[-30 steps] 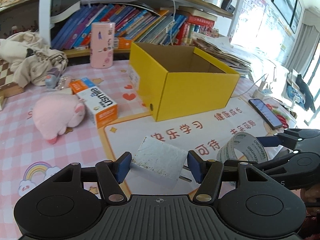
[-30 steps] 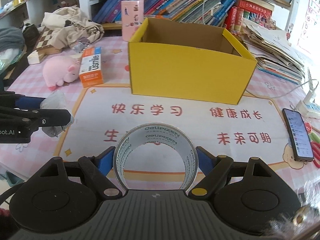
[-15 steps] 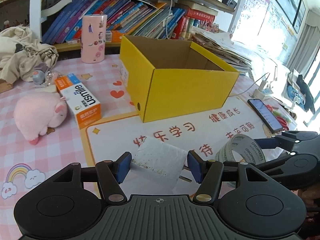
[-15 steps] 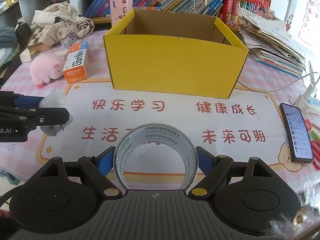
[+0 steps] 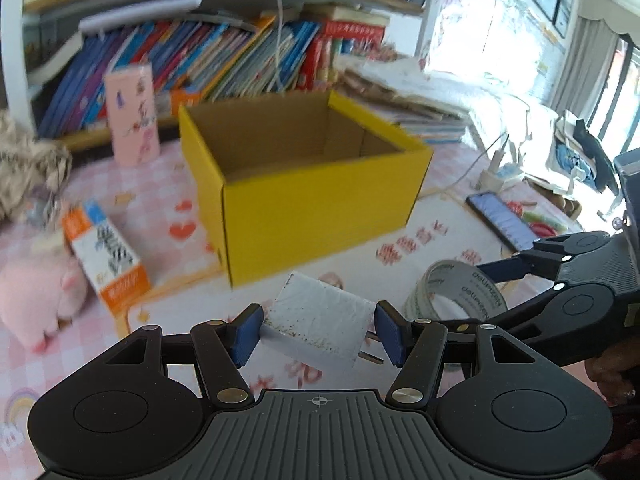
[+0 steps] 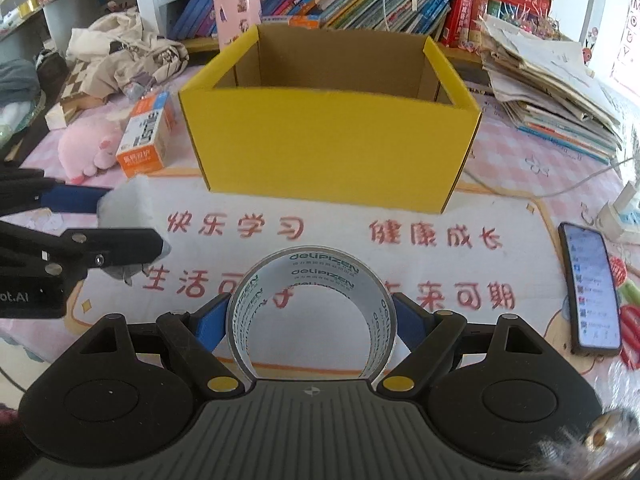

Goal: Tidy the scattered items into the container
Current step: 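Carry the charger and tape roll toward the yellow box with both tools, then lower both tools into the yellow box and open to release charger and tape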

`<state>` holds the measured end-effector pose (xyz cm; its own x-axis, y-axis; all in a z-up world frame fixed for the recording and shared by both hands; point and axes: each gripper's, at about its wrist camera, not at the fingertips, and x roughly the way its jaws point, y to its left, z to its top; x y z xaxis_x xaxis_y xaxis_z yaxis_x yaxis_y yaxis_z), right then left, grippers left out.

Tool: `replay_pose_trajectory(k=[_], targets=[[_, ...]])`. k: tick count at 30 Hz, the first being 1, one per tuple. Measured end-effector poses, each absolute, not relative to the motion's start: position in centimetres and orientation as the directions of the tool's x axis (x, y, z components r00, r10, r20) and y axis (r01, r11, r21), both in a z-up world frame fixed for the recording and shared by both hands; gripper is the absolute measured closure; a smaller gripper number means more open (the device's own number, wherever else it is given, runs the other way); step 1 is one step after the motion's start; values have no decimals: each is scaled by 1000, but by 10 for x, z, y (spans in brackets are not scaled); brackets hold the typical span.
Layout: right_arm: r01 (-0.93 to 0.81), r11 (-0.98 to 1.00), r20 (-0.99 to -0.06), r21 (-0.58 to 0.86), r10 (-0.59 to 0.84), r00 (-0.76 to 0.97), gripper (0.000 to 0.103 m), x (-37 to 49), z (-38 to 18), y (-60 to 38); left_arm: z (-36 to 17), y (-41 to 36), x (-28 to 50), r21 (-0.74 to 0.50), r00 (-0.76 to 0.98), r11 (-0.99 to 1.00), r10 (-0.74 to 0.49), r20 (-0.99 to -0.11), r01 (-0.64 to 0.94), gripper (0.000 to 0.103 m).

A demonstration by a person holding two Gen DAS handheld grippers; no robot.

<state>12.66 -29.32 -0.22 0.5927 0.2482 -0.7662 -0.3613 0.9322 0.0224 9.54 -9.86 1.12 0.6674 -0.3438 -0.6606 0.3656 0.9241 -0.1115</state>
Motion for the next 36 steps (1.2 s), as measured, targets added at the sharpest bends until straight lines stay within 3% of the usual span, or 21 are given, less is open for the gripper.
replay_pose_trajectory(k=[20, 29, 36], targets=[[-494, 869, -548, -8, 410, 729, 20, 214, 84, -331, 86, -141, 165, -44, 830, 948, -298, -472, 315, 42], [-648, 745, -545, -157, 482, 686, 20, 297, 87, -320, 86, -149, 225, -3, 837, 966, -227, -497, 260, 42], [-755, 620, -646, -214, 491, 585, 20, 354, 54, -306, 68, -152, 266, 29, 786, 972, -170, -594, 232, 42]])
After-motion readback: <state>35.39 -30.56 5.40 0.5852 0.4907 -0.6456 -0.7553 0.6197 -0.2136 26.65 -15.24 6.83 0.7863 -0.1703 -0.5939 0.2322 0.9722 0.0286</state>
